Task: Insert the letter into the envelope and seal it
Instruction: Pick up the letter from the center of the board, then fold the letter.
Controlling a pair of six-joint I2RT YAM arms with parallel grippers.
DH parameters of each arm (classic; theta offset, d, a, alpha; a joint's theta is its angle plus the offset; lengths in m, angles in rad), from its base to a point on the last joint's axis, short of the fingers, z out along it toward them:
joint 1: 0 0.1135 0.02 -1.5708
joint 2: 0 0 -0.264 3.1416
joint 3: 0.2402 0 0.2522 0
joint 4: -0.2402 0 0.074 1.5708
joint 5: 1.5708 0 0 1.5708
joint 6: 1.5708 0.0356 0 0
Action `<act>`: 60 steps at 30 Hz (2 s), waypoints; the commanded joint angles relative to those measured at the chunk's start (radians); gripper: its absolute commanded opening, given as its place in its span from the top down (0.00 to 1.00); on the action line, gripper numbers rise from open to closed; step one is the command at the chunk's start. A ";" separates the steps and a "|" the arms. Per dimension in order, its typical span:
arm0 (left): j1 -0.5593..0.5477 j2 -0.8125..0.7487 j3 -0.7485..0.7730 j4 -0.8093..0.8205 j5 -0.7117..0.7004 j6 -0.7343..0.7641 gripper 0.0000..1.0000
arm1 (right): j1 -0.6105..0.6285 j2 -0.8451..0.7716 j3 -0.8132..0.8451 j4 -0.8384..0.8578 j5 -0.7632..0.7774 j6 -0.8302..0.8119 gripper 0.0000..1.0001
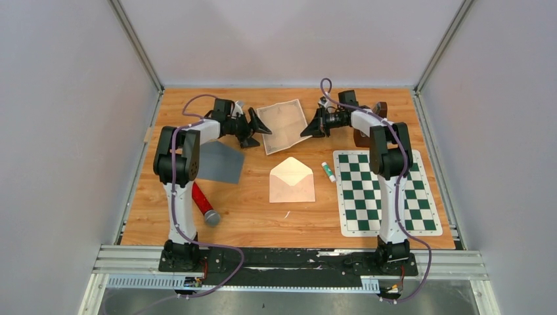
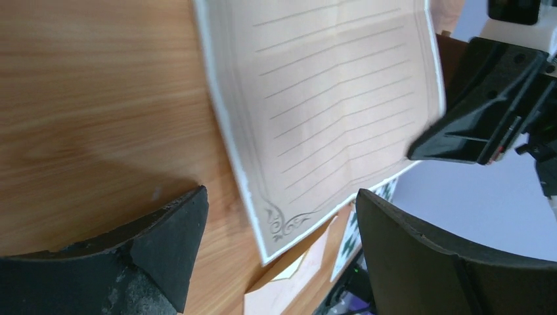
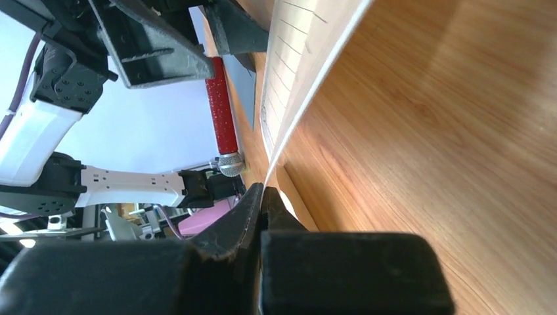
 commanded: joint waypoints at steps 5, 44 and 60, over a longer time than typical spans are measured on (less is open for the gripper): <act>0.115 -0.151 0.095 0.024 -0.010 0.291 0.10 | 0.001 -0.188 0.198 -0.105 -0.034 -0.317 1.00; -0.333 -0.776 0.087 -0.390 -0.376 1.831 0.08 | 0.265 -0.506 0.354 -0.758 0.583 -1.295 1.00; -0.331 -0.738 0.111 -0.427 -0.400 1.564 0.34 | 0.287 -0.517 0.370 -0.684 0.647 -1.158 1.00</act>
